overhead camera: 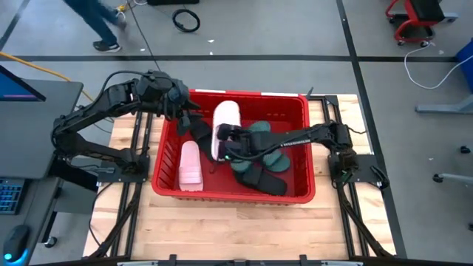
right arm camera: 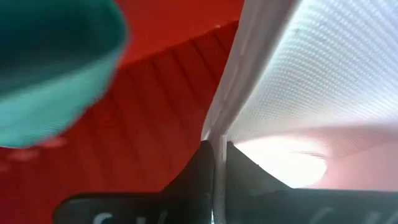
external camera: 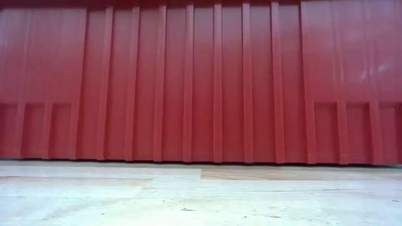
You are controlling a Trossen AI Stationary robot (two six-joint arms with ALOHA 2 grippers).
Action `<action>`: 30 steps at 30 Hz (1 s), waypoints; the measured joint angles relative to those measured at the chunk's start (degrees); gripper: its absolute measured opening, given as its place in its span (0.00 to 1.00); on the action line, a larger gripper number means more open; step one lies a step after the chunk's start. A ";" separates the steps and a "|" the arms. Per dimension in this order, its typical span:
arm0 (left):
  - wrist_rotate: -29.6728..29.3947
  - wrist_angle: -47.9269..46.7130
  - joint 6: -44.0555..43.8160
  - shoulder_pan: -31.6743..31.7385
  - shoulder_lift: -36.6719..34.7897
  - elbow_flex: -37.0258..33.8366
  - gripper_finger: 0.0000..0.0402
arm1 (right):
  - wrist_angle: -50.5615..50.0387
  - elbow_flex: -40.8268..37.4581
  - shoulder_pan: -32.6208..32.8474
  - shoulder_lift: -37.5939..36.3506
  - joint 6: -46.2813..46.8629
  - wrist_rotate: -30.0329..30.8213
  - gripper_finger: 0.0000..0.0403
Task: Pick and place slides into bin
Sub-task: Put the pink slipper into the red bin
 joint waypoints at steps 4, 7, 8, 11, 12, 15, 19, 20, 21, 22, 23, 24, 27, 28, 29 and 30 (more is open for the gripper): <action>-0.02 -0.08 1.28 0.00 0.00 0.00 0.44 | 8.69 0.02 -1.70 2.84 -16.44 -0.16 0.03; 0.00 -0.57 1.48 -0.02 0.00 0.00 0.43 | 10.16 0.00 -2.76 5.46 -21.18 -1.24 0.03; -0.02 -0.57 1.51 0.00 0.00 0.00 0.43 | 9.93 0.00 -3.09 6.27 -21.35 -2.24 0.03; -0.02 -0.75 1.64 0.00 0.00 0.00 0.43 | 9.92 0.00 -3.72 8.00 -22.68 -3.31 0.04; 0.00 -0.84 1.66 -0.02 0.00 0.00 0.43 | 10.29 0.00 -3.76 8.42 -23.82 -3.13 0.05; -0.02 -0.93 1.64 0.00 0.00 0.00 0.44 | 11.19 0.00 -3.71 9.45 -24.47 -4.53 0.09; -0.02 -1.04 1.64 -0.02 0.00 0.00 0.44 | 13.85 0.00 -3.54 9.82 -21.28 -6.03 0.14; 0.00 -1.30 1.64 -0.02 0.00 0.00 0.44 | 14.36 0.00 -3.41 9.82 -21.14 -5.99 0.15; -0.02 -1.69 1.61 -0.01 0.00 0.00 0.43 | 14.92 0.00 -3.22 9.80 -21.11 -5.91 0.16; -0.02 -2.13 1.43 0.00 0.00 0.00 0.43 | 15.33 0.00 -3.17 9.68 -21.10 -5.86 0.18; -0.02 -2.42 1.36 0.00 0.00 0.00 0.43 | 15.95 0.00 -3.14 9.61 -21.02 -5.83 0.19; -0.02 -2.65 1.07 0.00 0.00 0.00 0.43 | 16.69 0.00 -3.04 9.54 -20.93 -5.39 0.20; 0.00 -3.54 0.98 -0.02 0.00 0.00 0.43 | 17.33 0.00 -2.80 8.88 -20.24 -3.24 0.23; 0.00 -3.70 0.85 -0.02 0.00 0.00 0.43 | 17.51 0.02 -2.82 8.81 -19.84 -2.87 0.25; 0.00 -3.97 0.61 -0.02 0.00 0.00 0.44 | 17.52 0.02 -2.82 8.69 -18.81 -2.70 0.26; 0.00 -4.33 0.19 -0.02 0.00 0.00 0.44 | 17.47 0.02 -2.82 8.64 -17.47 -2.45 0.27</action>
